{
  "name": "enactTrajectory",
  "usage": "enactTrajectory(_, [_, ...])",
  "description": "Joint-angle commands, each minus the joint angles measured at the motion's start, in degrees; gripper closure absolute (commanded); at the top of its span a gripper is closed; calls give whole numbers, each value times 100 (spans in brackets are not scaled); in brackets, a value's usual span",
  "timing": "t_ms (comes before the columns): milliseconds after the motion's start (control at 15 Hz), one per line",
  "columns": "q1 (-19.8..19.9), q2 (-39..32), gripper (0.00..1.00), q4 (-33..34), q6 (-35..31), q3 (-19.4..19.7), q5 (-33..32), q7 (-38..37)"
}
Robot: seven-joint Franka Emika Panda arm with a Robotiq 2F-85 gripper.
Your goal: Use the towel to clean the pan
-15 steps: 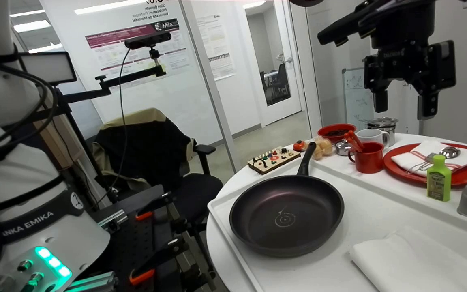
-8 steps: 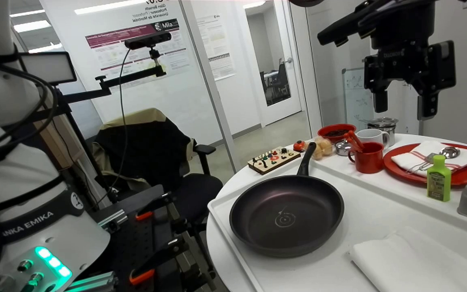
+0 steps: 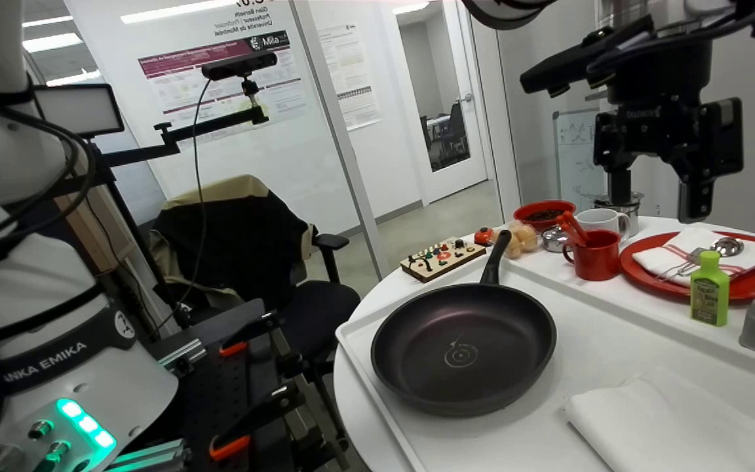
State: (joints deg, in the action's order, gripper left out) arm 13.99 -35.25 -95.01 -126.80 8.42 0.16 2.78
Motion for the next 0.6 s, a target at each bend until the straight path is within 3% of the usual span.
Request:
enactTrajectory(0, [132,-520,0,566,127,-25,84,49])
enactTrajectory(533, [165,-1461,0,1275,109,-35,-71,176])
